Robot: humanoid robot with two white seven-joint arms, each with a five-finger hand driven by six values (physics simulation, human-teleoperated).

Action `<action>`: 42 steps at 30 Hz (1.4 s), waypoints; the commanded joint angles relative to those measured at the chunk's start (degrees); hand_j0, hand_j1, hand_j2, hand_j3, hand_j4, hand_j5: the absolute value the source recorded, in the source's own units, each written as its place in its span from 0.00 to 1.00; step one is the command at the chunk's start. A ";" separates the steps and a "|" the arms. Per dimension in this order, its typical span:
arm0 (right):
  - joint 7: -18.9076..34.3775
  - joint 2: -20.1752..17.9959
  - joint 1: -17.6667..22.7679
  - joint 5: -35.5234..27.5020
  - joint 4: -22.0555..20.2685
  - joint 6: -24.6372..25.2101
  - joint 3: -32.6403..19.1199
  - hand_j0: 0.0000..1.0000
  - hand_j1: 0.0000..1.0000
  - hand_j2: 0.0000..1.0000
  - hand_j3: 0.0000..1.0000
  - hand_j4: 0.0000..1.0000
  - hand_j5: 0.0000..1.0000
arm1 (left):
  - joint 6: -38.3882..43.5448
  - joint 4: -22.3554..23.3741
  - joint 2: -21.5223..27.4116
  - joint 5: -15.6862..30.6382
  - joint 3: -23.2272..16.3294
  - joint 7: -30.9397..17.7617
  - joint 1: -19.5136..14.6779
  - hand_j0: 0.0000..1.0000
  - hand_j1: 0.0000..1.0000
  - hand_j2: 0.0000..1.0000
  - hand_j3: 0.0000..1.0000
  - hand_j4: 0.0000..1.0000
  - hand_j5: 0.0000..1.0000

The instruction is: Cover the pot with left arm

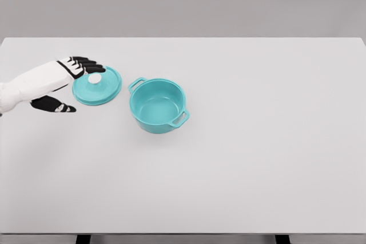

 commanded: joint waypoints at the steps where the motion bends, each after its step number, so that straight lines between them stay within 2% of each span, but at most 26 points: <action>1: 0.24 0.00 0.00 -0.10 0.05 -0.03 -0.02 1.00 1.00 1.00 1.00 1.00 1.00 | 0.08 0.09 0.11 0.62 -0.94 0.03 0.00 1.00 1.00 1.00 1.00 1.00 1.00; 5: 0.07 0.00 0.09 -0.10 0.23 -0.03 -0.10 1.00 1.00 1.00 1.00 1.00 1.00 | 0.08 1.23 0.20 2.20 -2.17 0.03 -0.61 1.00 1.00 1.00 1.00 1.00 1.00; 6: 0.07 0.00 0.09 -0.10 0.23 -0.03 -0.10 1.00 1.00 1.00 1.00 1.00 1.00 | 0.08 1.67 0.29 2.47 -5.15 0.03 -2.63 1.00 1.00 1.00 1.00 1.00 1.00; 9: 0.07 0.00 0.09 -0.10 0.23 -0.03 -0.10 1.00 1.00 1.00 1.00 1.00 1.00 | 0.08 9.23 -0.15 3.26 -12.62 0.03 -9.05 1.00 1.00 1.00 1.00 1.00 1.00; 11: 0.07 0.00 0.09 -0.10 0.23 -0.03 -0.10 1.00 1.00 1.00 1.00 1.00 1.00 | 0.08 11.42 -0.42 3.96 -13.68 0.12 -10.54 1.00 1.00 1.00 1.00 1.00 1.00; 14: 0.07 0.00 0.09 -0.10 0.23 -0.03 -0.10 1.00 1.00 1.00 1.00 1.00 1.00 | 0.08 17.22 -0.85 3.96 -15.17 -0.06 -15.38 1.00 1.00 1.00 1.00 1.00 1.00; 16: 0.07 0.00 0.09 -0.10 0.23 -0.03 -0.10 1.00 1.00 1.00 1.00 1.00 1.00 | 0.08 20.39 -3.49 3.96 -16.85 0.03 -17.75 1.00 1.00 1.00 1.00 1.00 1.00; 18: 0.07 0.00 0.09 -0.10 0.23 -0.03 -0.10 1.00 1.00 1.00 1.00 1.00 1.00 | 0.08 20.57 -4.19 3.96 -17.02 -0.32 -18.54 1.00 1.00 1.00 1.00 1.00 1.00; 21: 0.07 0.00 0.09 -0.10 0.23 -0.03 -0.10 1.00 1.00 1.00 1.00 1.00 1.00 | 0.08 22.41 -5.25 4.22 -17.11 -6.55 -19.25 1.00 1.00 1.00 1.00 1.00 1.00; 22: 0.07 0.00 0.09 -0.10 0.23 -0.03 -0.10 1.00 1.00 1.00 1.00 1.00 1.00 | 0.08 22.42 -5.34 7.20 -17.64 -7.35 -19.34 1.00 1.00 1.00 1.00 1.00 1.00; 25: 0.07 0.00 0.09 -0.10 0.32 -0.03 -0.10 1.00 1.00 1.00 1.00 1.00 1.00 | 0.08 23.12 -5.43 18.54 -22.82 -7.35 -21.53 1.00 1.00 1.00 1.00 1.00 1.00; 26: 0.07 0.00 0.09 -0.10 0.23 -0.03 -0.10 1.00 1.00 1.00 1.00 1.00 1.00 | 0.08 23.29 -5.60 21.71 -23.18 -7.17 -21.88 1.00 1.00 1.00 1.00 1.00 1.00; 27: 0.07 0.00 0.09 -0.01 0.23 -0.03 -0.10 1.00 1.00 1.00 1.00 1.00 1.00 | 0.08 23.56 -5.69 22.94 -23.09 -7.26 -21.97 1.00 1.00 1.00 1.00 1.00 1.00; 30: 0.07 0.00 0.09 -0.10 0.23 -0.03 -0.10 1.00 1.00 1.00 1.00 1.00 1.00 | 0.08 26.63 -9.38 25.14 -23.00 -7.17 -21.89 1.00 1.00 1.00 1.00 1.00 1.00; 33: 0.07 0.00 0.09 -0.10 0.23 -0.03 -0.10 1.00 1.00 1.00 1.00 1.00 1.00 | 0.08 27.86 -9.65 27.07 -22.91 -7.09 -21.97 1.00 1.00 1.00 1.00 1.00 1.00; 42: 0.07 0.00 0.09 -0.10 0.23 -0.03 -0.10 1.00 1.00 1.00 1.00 1.00 1.00 | 0.08 28.92 -10.17 24.09 -22.47 -8.32 -21.88 0.97 0.97 0.97 0.97 0.97 0.97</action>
